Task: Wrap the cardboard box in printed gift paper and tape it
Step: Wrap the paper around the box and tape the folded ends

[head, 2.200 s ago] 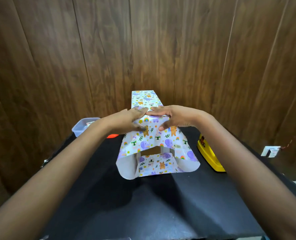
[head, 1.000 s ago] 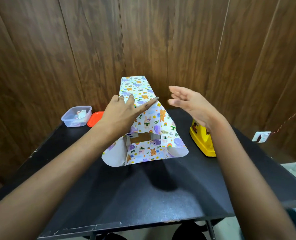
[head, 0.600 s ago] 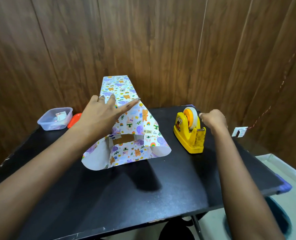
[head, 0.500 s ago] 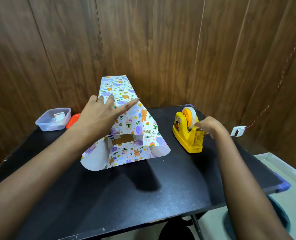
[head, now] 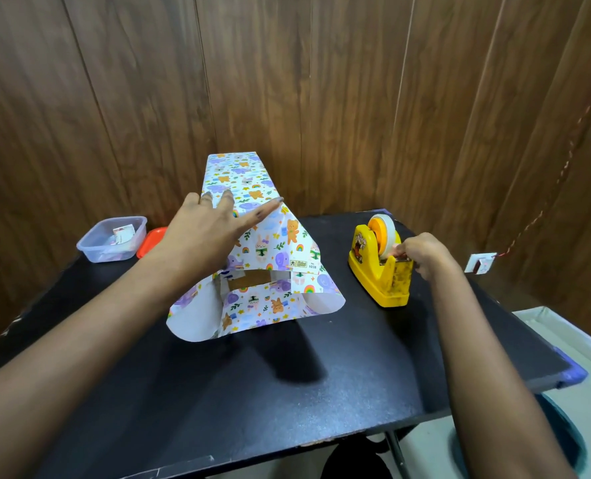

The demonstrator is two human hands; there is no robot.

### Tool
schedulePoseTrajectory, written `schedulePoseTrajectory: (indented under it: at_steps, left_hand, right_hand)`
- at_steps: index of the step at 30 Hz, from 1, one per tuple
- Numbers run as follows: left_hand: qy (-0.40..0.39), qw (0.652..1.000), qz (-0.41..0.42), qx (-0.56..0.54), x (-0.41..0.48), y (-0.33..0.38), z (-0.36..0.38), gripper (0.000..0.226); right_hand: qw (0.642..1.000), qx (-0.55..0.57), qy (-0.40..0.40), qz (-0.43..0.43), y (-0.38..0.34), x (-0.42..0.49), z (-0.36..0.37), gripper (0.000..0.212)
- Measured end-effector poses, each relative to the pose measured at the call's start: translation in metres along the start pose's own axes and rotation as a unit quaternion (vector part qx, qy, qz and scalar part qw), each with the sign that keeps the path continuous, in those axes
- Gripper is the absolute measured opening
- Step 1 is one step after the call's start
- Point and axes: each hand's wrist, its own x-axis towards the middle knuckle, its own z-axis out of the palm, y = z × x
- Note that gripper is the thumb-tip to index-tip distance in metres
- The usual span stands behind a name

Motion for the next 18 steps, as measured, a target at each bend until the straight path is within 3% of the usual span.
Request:
schedulePoseTrajectory:
  at_steps: [5, 8, 10, 14, 18]
  left_hand:
    - [-0.004, 1.0, 0.004, 0.002, 0.0, -0.001, 0.0, 0.11]
    - [-0.003, 1.0, 0.005, 0.004, 0.001, -0.002, 0.0, 0.112]
    - [-0.008, 1.0, 0.007, 0.004, 0.001, -0.002, 0.0, 0.114]
    - [-0.007, 1.0, 0.009, 0.004, 0.0, -0.002, 0.0, 0.114]
    - [-0.011, 1.0, 0.013, 0.008, 0.0, -0.002, -0.001, 0.114]
  right_hand:
    - [0.998, 0.015, -0.054, -0.006, -0.004, -0.001, -0.007, 0.046]
    - [0.996, 0.043, -0.063, -0.044, -0.006, -0.005, -0.014, 0.015]
    - [0.995, 0.039, -0.064, -0.058, -0.003, -0.01, -0.018, 0.005]
    - [0.995, 0.038, -0.091, 0.0, 0.021, -0.013, -0.014, 0.035]
    - [0.989, 0.126, -0.071, 0.013, 0.045, -0.013, -0.001, 0.04]
